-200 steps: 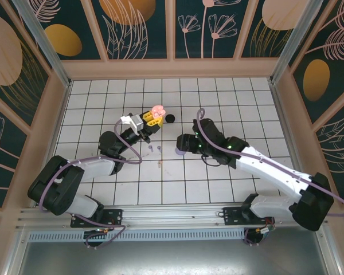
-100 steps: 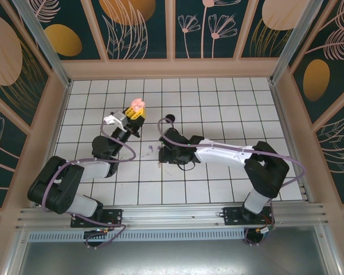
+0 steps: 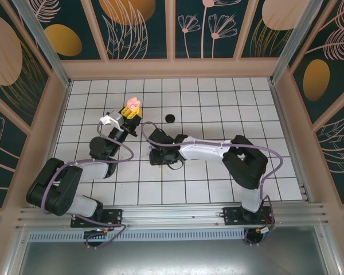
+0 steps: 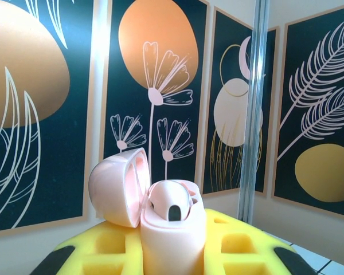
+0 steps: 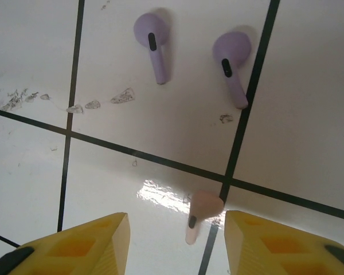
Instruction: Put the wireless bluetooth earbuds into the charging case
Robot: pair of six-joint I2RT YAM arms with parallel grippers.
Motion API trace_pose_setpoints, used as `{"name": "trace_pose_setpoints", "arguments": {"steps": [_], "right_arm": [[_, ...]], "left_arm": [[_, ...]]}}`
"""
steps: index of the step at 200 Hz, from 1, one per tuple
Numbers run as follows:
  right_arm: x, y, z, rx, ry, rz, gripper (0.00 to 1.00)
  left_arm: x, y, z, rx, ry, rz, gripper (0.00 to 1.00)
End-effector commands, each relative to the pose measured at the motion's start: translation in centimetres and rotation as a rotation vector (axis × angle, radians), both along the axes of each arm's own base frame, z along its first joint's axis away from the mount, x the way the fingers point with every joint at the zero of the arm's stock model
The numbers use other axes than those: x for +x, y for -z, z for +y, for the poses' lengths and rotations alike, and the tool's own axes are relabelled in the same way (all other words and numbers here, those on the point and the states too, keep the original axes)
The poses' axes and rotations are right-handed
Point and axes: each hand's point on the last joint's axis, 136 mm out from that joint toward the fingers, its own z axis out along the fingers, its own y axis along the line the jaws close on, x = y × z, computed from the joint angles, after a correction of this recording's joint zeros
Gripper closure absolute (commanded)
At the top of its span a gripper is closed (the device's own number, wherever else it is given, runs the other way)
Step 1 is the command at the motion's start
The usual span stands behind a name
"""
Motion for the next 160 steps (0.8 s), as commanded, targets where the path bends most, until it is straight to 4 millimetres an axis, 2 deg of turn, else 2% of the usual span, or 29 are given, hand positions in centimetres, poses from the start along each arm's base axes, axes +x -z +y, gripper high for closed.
{"name": "trace_pose_setpoints", "arguments": {"steps": [1, 37, 160], "right_arm": [[-0.2, 0.5, -0.2, -0.045, -0.024, 0.005, 0.53], [-0.1, 1.4, -0.8, -0.085, -0.008, 0.008, 0.54], [0.5, 2.6, -0.1, -0.104, -0.021, 0.015, 0.61]], "left_arm": [[-1.9, -3.5, 1.1, -0.068, -0.005, -0.136, 1.0], [-2.0, -3.6, 1.1, -0.067, -0.002, -0.14, 1.0], [-2.1, -3.5, 0.9, -0.059, 0.012, -0.144, 1.0]]}}
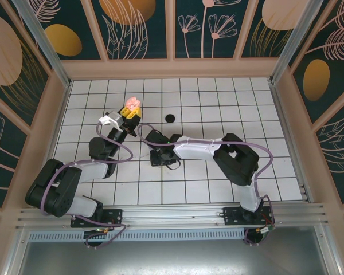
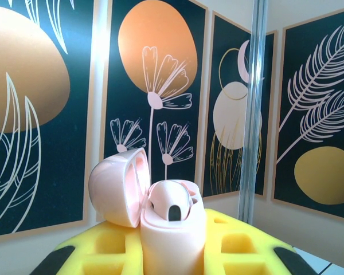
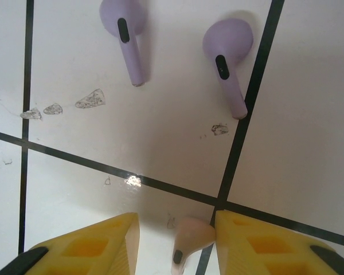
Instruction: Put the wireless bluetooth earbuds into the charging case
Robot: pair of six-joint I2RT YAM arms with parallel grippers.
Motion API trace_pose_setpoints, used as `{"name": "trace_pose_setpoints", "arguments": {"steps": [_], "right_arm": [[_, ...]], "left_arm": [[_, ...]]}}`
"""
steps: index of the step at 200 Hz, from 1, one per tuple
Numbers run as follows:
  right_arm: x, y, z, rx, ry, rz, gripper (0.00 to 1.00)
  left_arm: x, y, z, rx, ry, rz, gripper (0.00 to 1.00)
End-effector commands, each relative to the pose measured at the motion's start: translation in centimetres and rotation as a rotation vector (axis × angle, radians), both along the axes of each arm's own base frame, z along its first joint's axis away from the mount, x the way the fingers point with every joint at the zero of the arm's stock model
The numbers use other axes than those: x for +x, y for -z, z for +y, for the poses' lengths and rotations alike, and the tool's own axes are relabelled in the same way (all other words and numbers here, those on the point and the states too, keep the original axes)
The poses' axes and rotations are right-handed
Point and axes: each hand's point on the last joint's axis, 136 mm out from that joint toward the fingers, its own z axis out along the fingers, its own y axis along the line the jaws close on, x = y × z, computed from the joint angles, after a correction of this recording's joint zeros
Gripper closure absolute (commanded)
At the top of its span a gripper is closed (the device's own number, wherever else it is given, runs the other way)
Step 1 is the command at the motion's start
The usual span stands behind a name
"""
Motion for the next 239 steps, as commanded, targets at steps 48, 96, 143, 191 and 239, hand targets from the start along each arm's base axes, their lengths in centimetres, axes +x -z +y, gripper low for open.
{"name": "trace_pose_setpoints", "arguments": {"steps": [48, 96, 143, 191, 239], "right_arm": [[0.2, 0.7, -0.7, -0.059, -0.003, -0.007, 0.61], [0.2, 1.2, -0.7, -0.074, -0.006, -0.005, 0.61], [0.0, 1.1, -0.3, -0.064, -0.022, -0.003, 0.7], [-0.1, 0.7, 0.1, -0.051, -0.026, -0.012, 0.81], [0.7, -2.3, -0.3, -0.012, -0.002, -0.075, 0.82]], "left_arm": [[-2.0, -3.2, 0.7, -0.055, 0.017, -0.134, 1.0], [-2.0, -3.2, 0.7, -0.057, 0.022, -0.133, 1.0], [-2.0, -3.2, 0.7, -0.057, 0.022, -0.133, 1.0], [-2.0, -3.3, 0.6, -0.057, 0.028, -0.128, 1.0], [-2.1, -3.3, 0.3, -0.045, 0.041, -0.119, 1.0]]}}
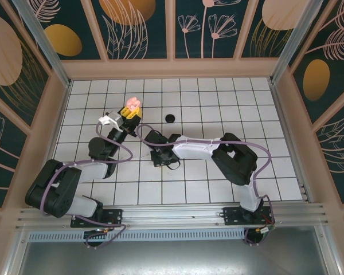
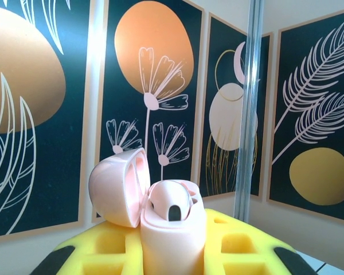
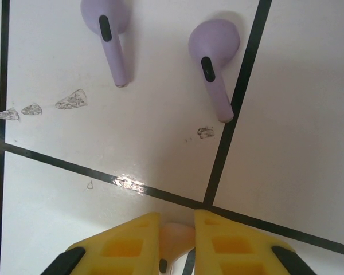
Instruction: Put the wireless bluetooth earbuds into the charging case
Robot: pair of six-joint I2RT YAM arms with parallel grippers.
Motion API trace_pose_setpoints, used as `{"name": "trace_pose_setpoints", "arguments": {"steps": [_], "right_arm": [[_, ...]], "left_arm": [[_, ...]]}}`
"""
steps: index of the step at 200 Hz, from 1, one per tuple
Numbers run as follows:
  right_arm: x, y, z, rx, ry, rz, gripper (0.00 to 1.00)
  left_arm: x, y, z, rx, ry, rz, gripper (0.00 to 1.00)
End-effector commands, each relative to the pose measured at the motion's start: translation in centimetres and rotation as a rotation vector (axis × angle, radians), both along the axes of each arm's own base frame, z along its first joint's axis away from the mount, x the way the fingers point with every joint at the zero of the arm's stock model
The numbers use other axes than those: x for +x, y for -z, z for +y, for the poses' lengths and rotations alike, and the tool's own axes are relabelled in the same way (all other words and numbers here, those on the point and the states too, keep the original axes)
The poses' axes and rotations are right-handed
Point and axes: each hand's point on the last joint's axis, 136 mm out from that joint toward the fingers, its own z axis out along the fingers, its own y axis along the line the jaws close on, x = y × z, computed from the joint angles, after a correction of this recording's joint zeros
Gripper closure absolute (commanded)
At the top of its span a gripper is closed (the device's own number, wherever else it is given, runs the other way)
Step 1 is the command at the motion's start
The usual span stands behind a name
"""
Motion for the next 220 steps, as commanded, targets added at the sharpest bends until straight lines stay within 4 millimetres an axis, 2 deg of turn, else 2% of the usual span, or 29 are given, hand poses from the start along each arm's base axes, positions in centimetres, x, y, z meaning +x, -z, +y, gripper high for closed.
{"name": "trace_pose_setpoints", "arguments": {"steps": [1, 29, 71, 96, 124, 162, 190, 220], "right_arm": [[0.5, -2.8, 0.1, 0.033, 0.011, -0.061, 0.82], [1.2, -5.7, -0.8, 0.069, 0.035, -0.116, 0.82], [2.6, -11.4, -2.9, 0.129, 0.071, -0.226, 0.82], [4.0, -16.0, -4.7, 0.174, 0.097, -0.313, 0.82], [5.3, -22.1, -6.6, 0.248, 0.121, -0.429, 0.82], [5.7, -29.7, -7.3, 0.362, 0.073, -0.581, 0.82], [5.2, -32.9, -6.8, 0.431, 0.011, -0.645, 0.82], [4.4, -34.2, -6.0, 0.493, -0.046, -0.674, 0.81]], "left_arm": [[-1.8, -3.0, 0.5, -0.04, 0.024, -0.114, 1.0], [-2.2, -3.1, -0.2, -0.007, 0.062, -0.114, 1.0], [-3.1, -2.9, -1.7, 0.06, 0.152, -0.108, 1.0], [-3.7, -2.4, -2.5, 0.093, 0.209, -0.097, 1.0], [-4.3, -1.6, -3.2, 0.121, 0.246, -0.079, 1.0], [-5.3, -0.2, -5.1, 0.189, 0.317, -0.055, 1.0], [-5.9, 0.7, -7.0, 0.232, 0.379, -0.038, 1.0], [-6.1, 0.8, -8.4, 0.235, 0.423, -0.033, 1.0]]}}
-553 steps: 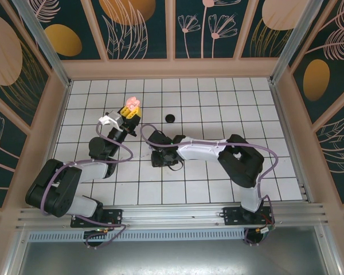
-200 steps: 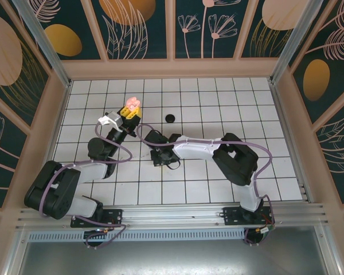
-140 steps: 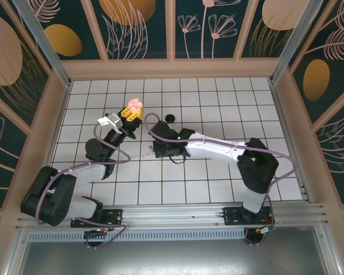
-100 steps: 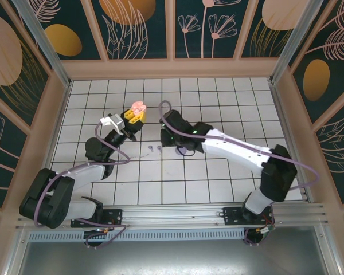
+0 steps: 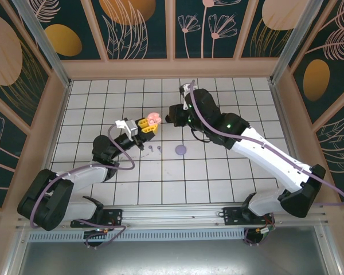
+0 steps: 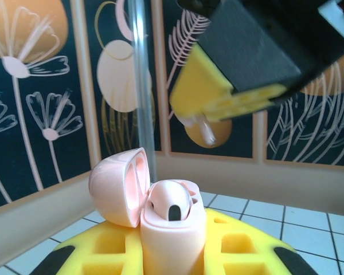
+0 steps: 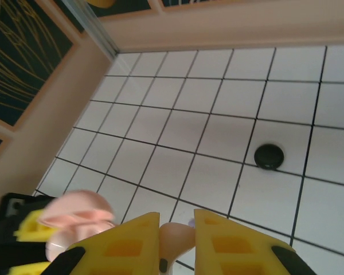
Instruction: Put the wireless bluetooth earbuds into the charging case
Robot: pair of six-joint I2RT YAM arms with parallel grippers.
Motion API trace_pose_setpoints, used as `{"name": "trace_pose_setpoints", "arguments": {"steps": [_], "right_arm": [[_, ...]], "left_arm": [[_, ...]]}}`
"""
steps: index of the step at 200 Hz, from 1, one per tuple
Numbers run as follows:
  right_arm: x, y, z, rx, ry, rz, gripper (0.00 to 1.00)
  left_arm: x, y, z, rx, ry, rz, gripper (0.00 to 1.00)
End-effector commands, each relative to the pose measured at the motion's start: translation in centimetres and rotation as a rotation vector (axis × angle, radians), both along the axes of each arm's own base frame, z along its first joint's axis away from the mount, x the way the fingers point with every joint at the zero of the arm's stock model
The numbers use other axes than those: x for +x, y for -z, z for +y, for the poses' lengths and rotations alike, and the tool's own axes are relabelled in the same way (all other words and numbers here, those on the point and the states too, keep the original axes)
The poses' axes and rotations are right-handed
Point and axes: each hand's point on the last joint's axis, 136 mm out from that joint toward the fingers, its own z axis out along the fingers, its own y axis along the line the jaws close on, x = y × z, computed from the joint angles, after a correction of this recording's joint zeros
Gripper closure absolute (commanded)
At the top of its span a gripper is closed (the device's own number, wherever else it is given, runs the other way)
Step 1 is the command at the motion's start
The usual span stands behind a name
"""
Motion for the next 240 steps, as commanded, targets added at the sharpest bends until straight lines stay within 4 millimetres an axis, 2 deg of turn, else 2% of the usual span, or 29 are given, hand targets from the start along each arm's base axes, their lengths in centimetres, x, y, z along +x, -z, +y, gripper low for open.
{"name": "trace_pose_setpoints", "arguments": {"steps": [1, 26, 60, 240], "right_arm": [[-0.7, -2.6, 0.8, 0.041, -0.075, -0.081, 0.81], [-1.3, -2.8, 1.4, 0.056, -0.114, -0.104, 0.81], [-1.5, -1.9, 1.9, 0.046, -0.128, -0.1, 0.81], [-1.2, 0.8, 3.0, 0.034, -0.133, -0.058, 0.82]], "left_arm": [[-0.2, -0.9, -1.3, 0.011, 0.044, -0.04, 1.0], [-0.1, -1.1, -2.0, 0.005, 0.066, -0.041, 1.0], [0.0, -1.4, -2.6, -0.001, 0.082, -0.046, 1.0], [-0.1, -2.5, -2.9, -0.025, 0.1, -0.068, 1.0]]}}
